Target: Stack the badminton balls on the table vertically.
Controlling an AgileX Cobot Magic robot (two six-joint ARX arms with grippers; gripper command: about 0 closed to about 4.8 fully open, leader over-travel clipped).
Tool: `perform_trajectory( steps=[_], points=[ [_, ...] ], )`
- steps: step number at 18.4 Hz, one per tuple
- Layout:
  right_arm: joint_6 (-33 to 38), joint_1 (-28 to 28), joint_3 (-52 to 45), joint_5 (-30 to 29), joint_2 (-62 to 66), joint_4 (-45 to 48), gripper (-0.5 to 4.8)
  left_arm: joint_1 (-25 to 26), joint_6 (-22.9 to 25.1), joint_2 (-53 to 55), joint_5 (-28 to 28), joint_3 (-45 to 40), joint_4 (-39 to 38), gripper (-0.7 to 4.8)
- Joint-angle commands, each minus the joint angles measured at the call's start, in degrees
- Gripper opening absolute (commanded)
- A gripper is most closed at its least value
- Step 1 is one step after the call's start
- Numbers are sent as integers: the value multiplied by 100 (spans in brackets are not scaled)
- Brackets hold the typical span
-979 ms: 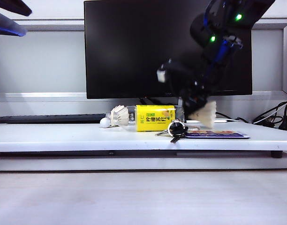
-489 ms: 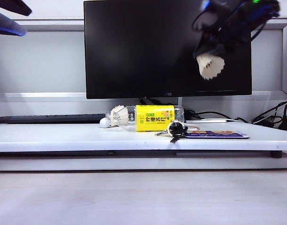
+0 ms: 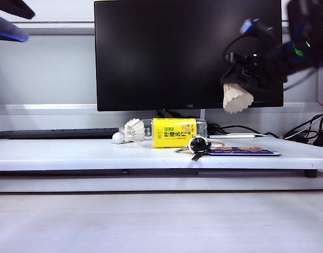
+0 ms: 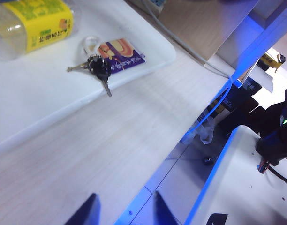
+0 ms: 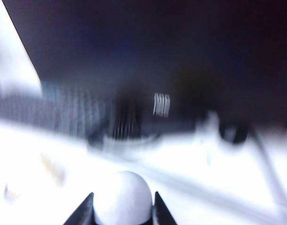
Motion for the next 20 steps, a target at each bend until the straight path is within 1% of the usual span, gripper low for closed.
perform_trajectory(
  steps=[1, 3, 6, 8, 10, 20],
  points=[
    [83, 0, -855, 752, -33, 2236, 139, 4, 20, 0, 13, 28, -15, 158],
    [52, 2, -1261, 1051, -4, 2387, 140, 4, 22, 0, 13, 28, -7, 158],
    [59, 33, -1318, 1027, 367, 2702, 139, 4, 20, 0, 13, 28, -4, 158],
    [142, 83, -1318, 1029, 728, 3279, 139, 4, -22, 0, 15, 28, -9, 158],
    [234, 125, -1314, 1032, 957, 3517, 139, 4, -22, 0, 15, 28, -11, 158],
    [216, 181, -1309, 1047, 1342, 3491, 139, 4, -24, 0, 13, 28, -90, 158]
  ],
)
